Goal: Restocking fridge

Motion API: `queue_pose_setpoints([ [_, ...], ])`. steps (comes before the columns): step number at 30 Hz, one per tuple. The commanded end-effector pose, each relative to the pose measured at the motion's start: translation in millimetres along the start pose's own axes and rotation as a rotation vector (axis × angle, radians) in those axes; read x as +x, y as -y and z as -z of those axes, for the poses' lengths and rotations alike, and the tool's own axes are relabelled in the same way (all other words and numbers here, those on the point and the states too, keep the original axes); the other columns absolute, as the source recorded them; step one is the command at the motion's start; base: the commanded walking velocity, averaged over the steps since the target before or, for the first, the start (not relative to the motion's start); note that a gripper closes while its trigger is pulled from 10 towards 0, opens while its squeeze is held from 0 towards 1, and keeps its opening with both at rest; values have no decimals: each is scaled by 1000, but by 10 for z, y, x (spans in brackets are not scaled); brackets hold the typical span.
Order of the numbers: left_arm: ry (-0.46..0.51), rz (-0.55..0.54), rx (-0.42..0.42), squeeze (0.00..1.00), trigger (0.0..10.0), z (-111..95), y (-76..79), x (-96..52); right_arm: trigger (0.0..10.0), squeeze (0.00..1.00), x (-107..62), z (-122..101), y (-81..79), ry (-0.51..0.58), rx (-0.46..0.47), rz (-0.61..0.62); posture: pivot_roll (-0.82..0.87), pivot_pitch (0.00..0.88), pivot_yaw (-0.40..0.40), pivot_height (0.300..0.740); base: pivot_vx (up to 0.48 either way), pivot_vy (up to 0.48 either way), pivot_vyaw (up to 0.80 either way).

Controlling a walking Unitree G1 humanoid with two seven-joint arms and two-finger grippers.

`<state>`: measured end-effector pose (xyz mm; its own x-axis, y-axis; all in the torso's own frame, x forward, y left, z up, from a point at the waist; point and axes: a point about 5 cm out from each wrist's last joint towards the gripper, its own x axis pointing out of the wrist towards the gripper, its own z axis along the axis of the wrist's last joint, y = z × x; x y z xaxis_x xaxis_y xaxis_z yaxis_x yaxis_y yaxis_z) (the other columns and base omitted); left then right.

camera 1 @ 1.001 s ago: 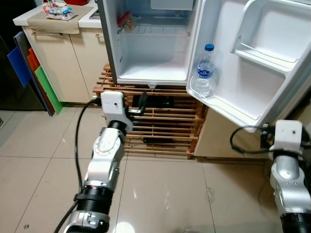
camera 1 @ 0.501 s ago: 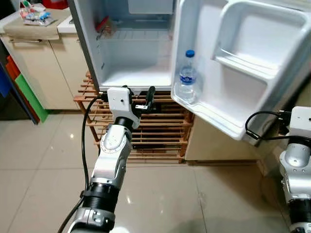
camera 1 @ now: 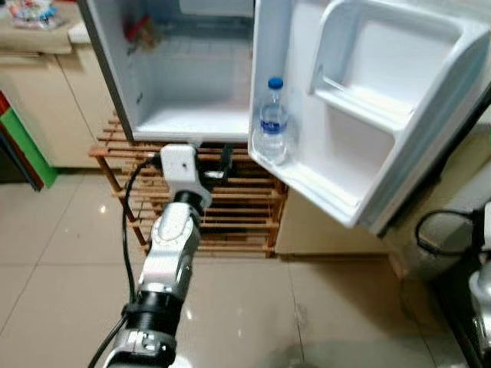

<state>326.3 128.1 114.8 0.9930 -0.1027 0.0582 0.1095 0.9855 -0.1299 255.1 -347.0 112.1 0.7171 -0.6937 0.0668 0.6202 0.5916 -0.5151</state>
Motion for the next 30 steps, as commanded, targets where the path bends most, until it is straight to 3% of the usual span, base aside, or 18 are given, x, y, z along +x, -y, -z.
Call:
queue_pose_setpoints([
  [1, -34, -26, 16, 0, 10000, 110, -51, -25, 10000, 0, 116, -124, -3, 12, 100, -16, -159, 0, -30, 740, 0, 0, 0],
  [3, -88, -63, 49, 0, 10000, 283, -171, -87, 10000, 0, 244, -393, -140, 59, 204, -87, -151, 0, -23, 740, 0, 0, 0],
  [5, -113, -79, 53, 0, 10000, 352, -228, -123, 10000, 0, 279, -480, -180, 75, 229, -109, -141, 0, -21, 740, 0, 0, 0],
  [11, -151, -103, 54, 0, 10000, 482, -358, -251, 10000, 0, 220, -769, -463, 133, 321, -297, -120, 0, -21, 740, 0, 0, 0],
  [15, -202, -114, 72, 0, 10000, 679, -407, -393, 10000, 0, -97, -1043, -863, 254, 326, -649, -132, 0, -6, 740, 0, 0, 0],
  [20, -306, -130, 87, 0, 10000, 957, -467, -589, 10000, 0, -405, -1265, -1032, 314, 373, -841, -149, 0, -12, 740, 0, 0, 0],
  [21, -306, -130, 87, 0, 10000, 957, -467, -589, 10000, 0, -405, -1265, -1032, 314, 373, -841, -149, 0, -12, 740, 0, 0, 0],
  [23, -341, -143, 88, 0, 10000, 1019, -515, -645, 10000, 0, -555, -1390, -1093, 352, 385, -931, -150, 0, -15, 740, 0, 0, 0],
  [24, -355, -144, 97, 0, 10000, 1048, -539, -675, 10000, 0, -720, -1499, -1140, 389, 381, -1040, -148, 0, -17, 740, 0, 0, 0],
  [27, -364, -149, 97, 0, 10000, 1074, -564, -700, 10000, 0, -971, -1660, -1142, 437, 394, -1213, -150, 0, -19, 740, 0, 0, 0],
  [30, -375, -139, 78, 0, 10000, 1110, -545, -725, 10000, 0, -1221, -1879, -930, 458, 604, -1488, -151, 0, -24, 740, 0, 0, 0],
])
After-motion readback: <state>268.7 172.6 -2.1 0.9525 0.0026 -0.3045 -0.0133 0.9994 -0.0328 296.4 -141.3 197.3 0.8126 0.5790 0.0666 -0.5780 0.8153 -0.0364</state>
